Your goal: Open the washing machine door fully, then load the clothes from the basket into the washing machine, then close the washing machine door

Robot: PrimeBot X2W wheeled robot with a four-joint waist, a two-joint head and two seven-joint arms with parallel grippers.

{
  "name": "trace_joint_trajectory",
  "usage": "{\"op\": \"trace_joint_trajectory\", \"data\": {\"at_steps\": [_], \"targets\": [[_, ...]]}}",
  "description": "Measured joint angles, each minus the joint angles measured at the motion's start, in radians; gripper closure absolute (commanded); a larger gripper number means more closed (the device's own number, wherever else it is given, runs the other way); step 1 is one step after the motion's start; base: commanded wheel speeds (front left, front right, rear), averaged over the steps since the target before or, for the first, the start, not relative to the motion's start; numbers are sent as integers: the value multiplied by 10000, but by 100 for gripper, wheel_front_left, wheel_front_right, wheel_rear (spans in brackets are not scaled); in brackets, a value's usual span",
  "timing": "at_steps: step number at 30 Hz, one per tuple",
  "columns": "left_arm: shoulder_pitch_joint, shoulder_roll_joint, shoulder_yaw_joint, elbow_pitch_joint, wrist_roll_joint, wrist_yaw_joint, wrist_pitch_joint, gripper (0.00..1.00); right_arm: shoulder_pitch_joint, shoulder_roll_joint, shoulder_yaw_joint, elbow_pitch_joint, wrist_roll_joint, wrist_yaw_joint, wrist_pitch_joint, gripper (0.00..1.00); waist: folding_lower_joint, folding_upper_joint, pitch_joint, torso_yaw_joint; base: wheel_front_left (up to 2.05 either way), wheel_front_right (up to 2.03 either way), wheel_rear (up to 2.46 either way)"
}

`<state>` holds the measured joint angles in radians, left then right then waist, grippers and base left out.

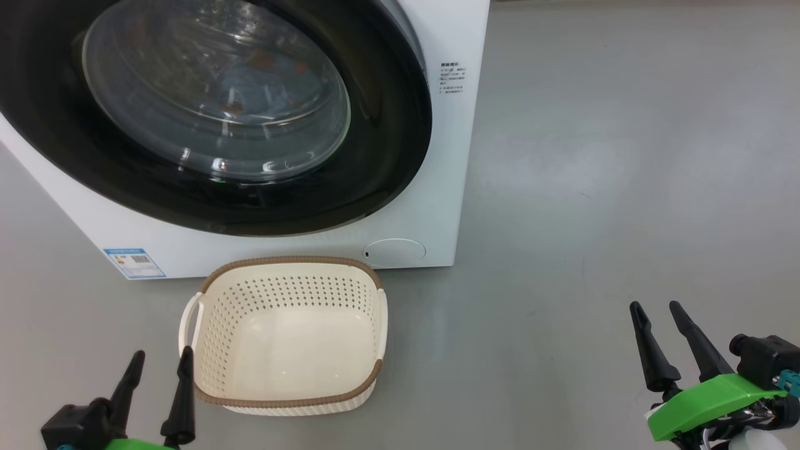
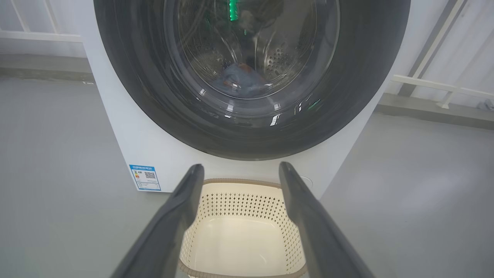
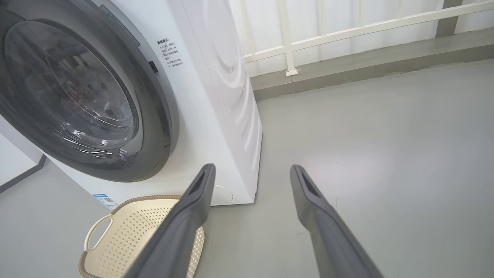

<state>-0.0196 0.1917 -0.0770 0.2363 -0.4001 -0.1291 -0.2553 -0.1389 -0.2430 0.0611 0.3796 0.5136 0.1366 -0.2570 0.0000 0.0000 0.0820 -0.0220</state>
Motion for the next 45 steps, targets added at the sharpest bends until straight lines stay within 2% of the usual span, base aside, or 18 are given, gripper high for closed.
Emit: {"op": "trace_joint_trajectory", "data": {"at_steps": [9,10,16,45], "targets": [[0,-27,180,-96,36,0,0,0,0,19,-10,-31,0,0,0,0,0,0,-9,37,0,0,0],[7,-65,165,-4,33,2,2,100,3,56,-2,63,-2,2,0,100,0,0,-10,37,0,0,0],[206,-545,-12,504,-79,2,84,100,279,456,40,585,27,2,48,100,0,0,-16,38,0,0,0],[195,-683,261,514,-2755,2,844,100,317,769,-376,267,2487,2,863,100,2,0,-197,81,0,0,0]]}}
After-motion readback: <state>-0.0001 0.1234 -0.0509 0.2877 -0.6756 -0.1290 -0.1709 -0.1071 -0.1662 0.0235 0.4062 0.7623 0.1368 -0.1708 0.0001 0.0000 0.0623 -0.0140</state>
